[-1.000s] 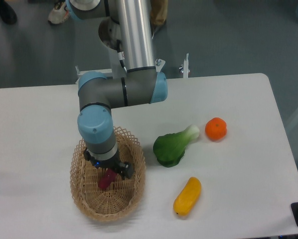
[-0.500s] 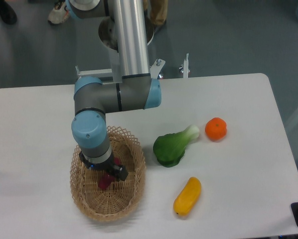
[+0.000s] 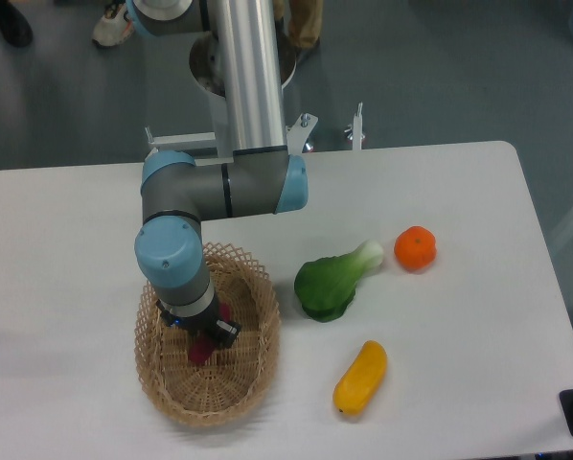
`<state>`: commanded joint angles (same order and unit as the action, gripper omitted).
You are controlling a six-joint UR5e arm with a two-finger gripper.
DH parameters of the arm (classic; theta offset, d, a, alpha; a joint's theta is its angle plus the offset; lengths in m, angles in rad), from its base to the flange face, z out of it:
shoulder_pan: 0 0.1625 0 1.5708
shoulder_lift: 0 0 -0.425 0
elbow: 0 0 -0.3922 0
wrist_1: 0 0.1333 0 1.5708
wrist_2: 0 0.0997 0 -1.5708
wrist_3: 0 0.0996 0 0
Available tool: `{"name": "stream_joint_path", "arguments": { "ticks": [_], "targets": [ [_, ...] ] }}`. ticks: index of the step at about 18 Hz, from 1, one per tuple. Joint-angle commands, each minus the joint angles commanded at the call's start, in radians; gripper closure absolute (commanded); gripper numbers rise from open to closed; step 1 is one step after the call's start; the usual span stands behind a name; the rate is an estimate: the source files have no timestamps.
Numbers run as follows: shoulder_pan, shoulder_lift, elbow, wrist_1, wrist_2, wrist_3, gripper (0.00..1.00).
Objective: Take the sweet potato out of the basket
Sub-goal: 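Lower the gripper onto the sweet potato and close on it, then lift the sweet potato out of the basket and carry it beside the tangerine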
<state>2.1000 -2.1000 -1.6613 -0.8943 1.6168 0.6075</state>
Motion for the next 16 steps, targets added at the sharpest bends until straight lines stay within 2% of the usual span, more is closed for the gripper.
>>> {"name": "stream_joint_path", "arguments": {
  "ticks": [6,8,11,16],
  "targets": [
    [0.002,0.018,0.017,0.000,0.000,0.012,0.75],
    [0.012,0.046,0.025,-0.009,0.000,0.084,0.75],
    [0.101,0.124,0.028,-0.020,-0.011,0.168,0.74],
    [0.259,0.207,0.025,-0.034,-0.032,0.362,0.74]
  ]
}}
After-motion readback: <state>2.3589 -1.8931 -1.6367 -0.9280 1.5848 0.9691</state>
